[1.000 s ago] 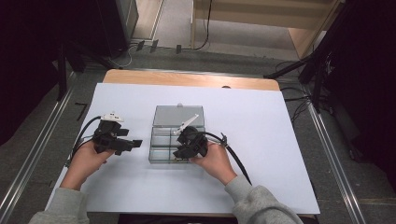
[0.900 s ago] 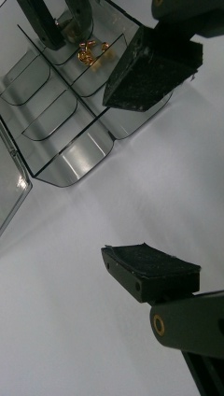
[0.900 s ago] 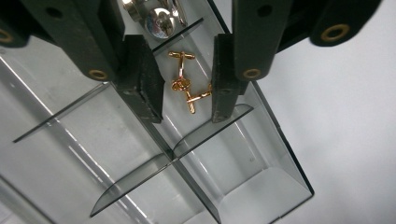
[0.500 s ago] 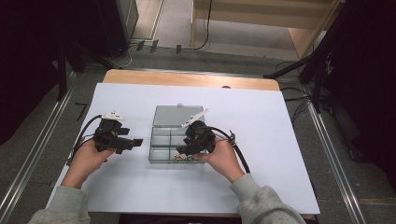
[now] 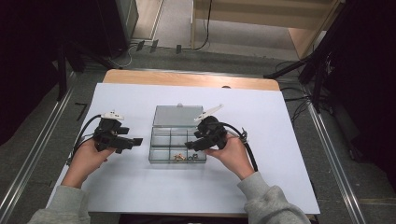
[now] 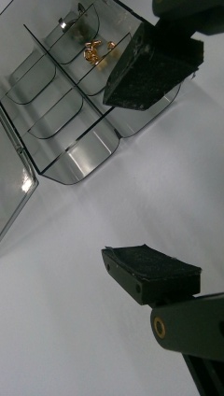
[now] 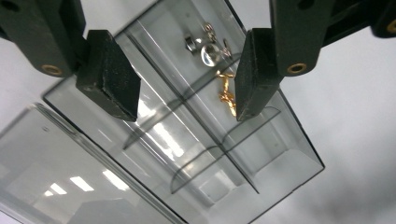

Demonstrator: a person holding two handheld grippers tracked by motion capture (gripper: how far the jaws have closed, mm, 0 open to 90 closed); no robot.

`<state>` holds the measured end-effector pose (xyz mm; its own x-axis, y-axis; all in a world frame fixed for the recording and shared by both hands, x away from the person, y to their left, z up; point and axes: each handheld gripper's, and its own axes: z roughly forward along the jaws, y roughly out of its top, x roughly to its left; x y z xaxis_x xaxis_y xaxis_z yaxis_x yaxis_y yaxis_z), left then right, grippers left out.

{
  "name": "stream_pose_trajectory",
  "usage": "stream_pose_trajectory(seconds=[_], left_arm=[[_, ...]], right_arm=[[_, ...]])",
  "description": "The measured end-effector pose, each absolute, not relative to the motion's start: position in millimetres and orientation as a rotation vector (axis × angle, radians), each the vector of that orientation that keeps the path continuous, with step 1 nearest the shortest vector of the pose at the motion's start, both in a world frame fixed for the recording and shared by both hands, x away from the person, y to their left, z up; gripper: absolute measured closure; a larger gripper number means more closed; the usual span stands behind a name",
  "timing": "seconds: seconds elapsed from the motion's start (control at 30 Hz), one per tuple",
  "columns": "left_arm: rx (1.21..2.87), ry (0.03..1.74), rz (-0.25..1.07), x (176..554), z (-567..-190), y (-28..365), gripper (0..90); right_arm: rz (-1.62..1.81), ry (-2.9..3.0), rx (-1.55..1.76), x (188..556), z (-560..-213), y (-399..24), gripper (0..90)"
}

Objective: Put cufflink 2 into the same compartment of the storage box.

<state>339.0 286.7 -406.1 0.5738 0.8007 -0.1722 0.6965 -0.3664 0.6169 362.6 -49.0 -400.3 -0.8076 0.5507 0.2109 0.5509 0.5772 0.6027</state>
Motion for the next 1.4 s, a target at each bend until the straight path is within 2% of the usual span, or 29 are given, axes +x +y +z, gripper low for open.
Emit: stream_pose_trajectory(seconds=[0.27, 0.4, 0.73, 1.4], left_arm=[[2.15, 1.194, 0.209, 339.0, -406.2, 287.3, 23.0], [2.145, 1.192, 0.213, 338.8, -405.9, 286.9, 23.0], [2.151, 1.197, 0.217, 339.4, -406.3, 287.8, 23.0], [2.165, 1.226, 0.223, 344.3, -411.4, 291.3, 22.1]], right_arm=[[-1.093, -2.783, -1.018, 366.7, -397.6, -68.5, 36.0], [-1.134, -2.763, -1.057, 369.4, -396.5, -78.3, 30.3], [-1.134, -2.74, -1.126, 378.1, -399.9, -100.2, 23.1], [-1.09, -2.837, -1.157, 389.4, -418.1, -134.7, 23.8]])
